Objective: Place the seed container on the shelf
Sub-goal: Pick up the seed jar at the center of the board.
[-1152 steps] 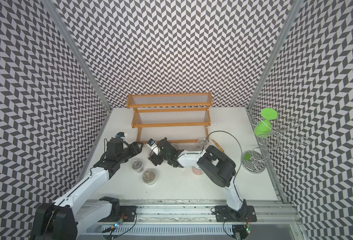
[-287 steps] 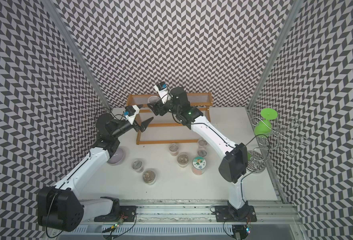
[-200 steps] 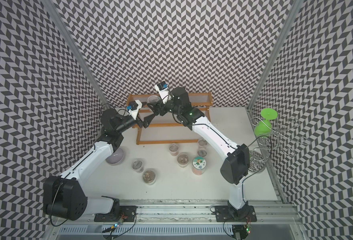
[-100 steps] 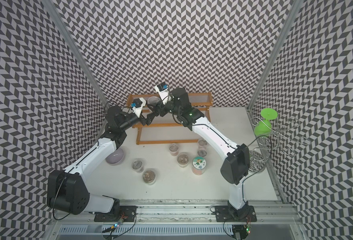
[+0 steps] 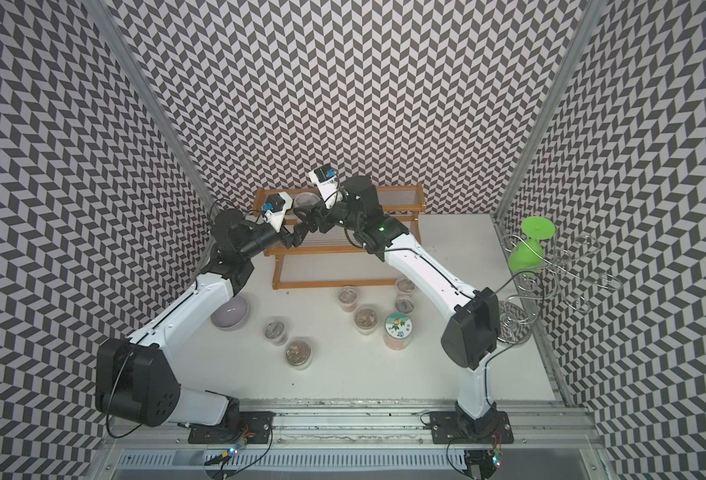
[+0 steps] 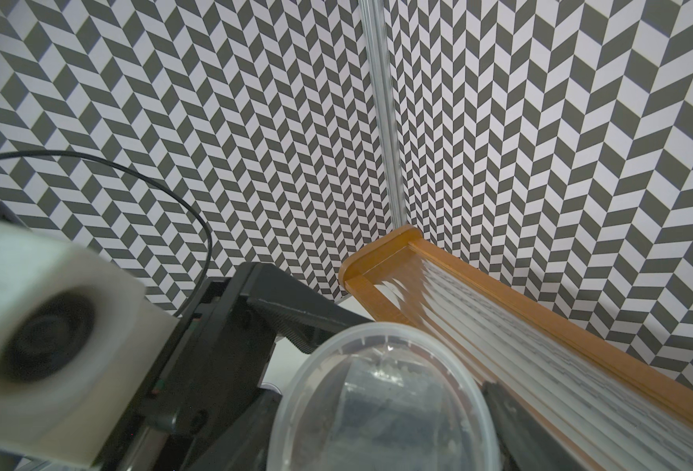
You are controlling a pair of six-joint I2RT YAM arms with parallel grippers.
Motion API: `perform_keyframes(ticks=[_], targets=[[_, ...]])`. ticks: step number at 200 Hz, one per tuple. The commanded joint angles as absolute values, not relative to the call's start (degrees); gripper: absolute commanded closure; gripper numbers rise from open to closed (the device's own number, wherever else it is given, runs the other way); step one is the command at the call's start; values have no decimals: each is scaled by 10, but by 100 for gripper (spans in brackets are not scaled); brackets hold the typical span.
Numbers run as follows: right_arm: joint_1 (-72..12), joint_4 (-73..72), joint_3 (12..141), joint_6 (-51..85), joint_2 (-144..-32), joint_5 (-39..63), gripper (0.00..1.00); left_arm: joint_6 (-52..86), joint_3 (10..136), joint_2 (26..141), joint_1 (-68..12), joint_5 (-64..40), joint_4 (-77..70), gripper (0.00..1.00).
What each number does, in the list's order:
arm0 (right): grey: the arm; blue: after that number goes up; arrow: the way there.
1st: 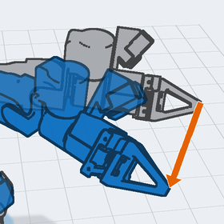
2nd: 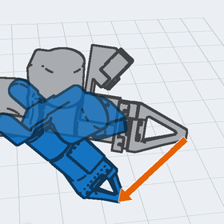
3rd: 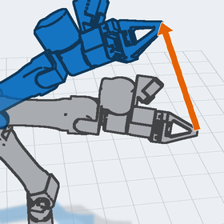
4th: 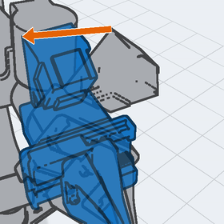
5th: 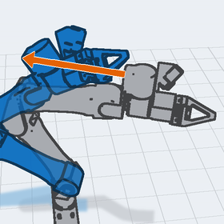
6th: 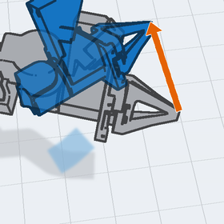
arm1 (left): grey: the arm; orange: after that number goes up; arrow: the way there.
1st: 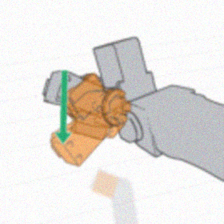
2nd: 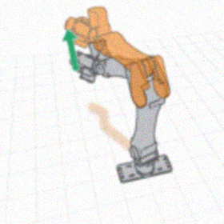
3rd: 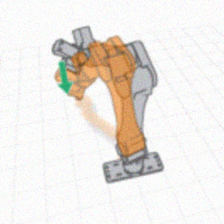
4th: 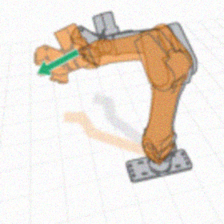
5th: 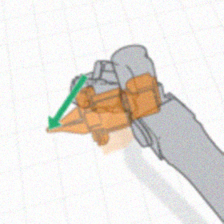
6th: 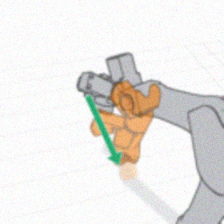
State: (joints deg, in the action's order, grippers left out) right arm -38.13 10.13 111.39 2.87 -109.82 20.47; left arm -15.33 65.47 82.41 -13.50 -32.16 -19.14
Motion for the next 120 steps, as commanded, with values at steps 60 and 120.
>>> perform_keyframes(ticks=[60,120], targets=[[-385,55,1102,36,-1066,212,23,-142,662,827,-138,-326,-189,30],[-385,50,1098,36,-1062,202,20,-128,657,821,-138,-326,-212,33]])
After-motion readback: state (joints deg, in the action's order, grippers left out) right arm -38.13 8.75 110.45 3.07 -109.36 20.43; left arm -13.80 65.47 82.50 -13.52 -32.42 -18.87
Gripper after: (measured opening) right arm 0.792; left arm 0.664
